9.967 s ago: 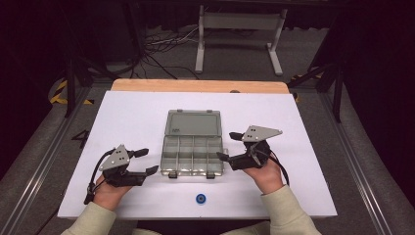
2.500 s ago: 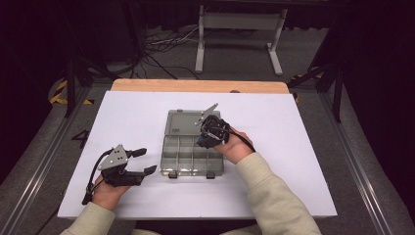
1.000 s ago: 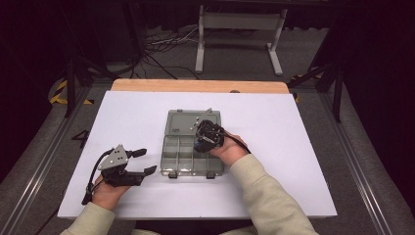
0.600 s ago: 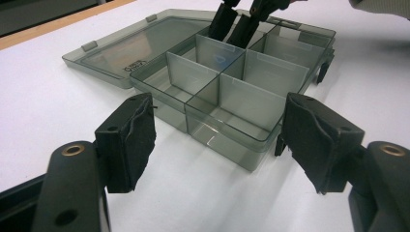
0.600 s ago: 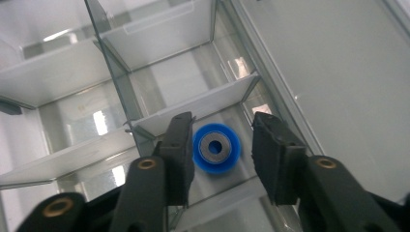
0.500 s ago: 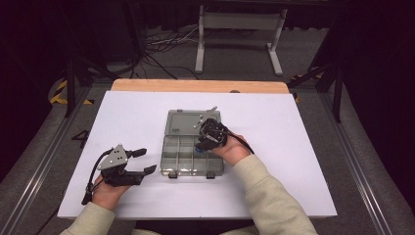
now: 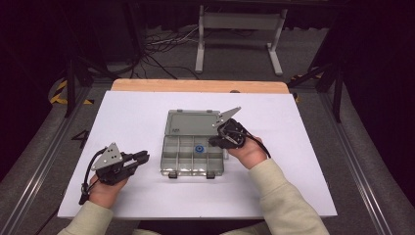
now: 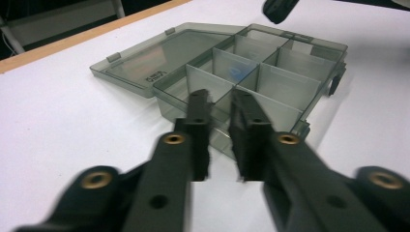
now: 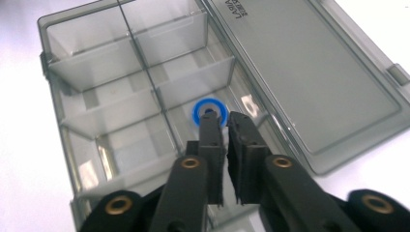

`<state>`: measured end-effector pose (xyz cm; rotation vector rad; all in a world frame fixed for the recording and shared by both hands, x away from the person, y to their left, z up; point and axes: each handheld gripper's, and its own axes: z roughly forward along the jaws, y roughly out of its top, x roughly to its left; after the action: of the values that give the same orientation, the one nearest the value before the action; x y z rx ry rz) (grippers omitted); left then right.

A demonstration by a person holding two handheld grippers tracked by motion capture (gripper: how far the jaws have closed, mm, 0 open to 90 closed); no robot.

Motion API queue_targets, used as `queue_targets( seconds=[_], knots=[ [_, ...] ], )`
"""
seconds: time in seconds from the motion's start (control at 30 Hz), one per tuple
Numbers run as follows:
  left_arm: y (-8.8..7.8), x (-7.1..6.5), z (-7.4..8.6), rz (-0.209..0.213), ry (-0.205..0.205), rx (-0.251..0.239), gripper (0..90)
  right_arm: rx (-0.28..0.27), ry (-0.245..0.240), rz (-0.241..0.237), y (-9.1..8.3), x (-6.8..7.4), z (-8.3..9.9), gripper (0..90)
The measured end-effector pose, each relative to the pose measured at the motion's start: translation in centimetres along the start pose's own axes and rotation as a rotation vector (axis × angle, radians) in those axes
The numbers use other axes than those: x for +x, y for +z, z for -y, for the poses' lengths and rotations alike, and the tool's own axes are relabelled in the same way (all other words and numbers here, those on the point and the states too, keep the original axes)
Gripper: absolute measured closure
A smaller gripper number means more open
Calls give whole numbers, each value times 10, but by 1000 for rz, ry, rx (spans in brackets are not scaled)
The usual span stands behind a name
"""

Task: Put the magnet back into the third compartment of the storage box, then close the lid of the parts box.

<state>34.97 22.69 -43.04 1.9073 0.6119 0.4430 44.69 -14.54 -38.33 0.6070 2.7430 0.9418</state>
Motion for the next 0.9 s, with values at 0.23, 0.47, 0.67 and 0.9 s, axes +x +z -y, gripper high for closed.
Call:
queue_targets(
  seconds=[0.23,0.47,0.67,0.9],
  knots=[
    [6,2,-10,5,10,54,897,-21,8,16,-17,0,14,900],
    [14,12,-29,20,3,113,897,-20,23,40,-24,-5,18,900],
    [31,22,-46,33,44,181,897,-12,43,53,-25,-15,19,900],
    [45,44,-58,14,3,228,897,12,33,63,-24,-26,18,900]
  ],
)
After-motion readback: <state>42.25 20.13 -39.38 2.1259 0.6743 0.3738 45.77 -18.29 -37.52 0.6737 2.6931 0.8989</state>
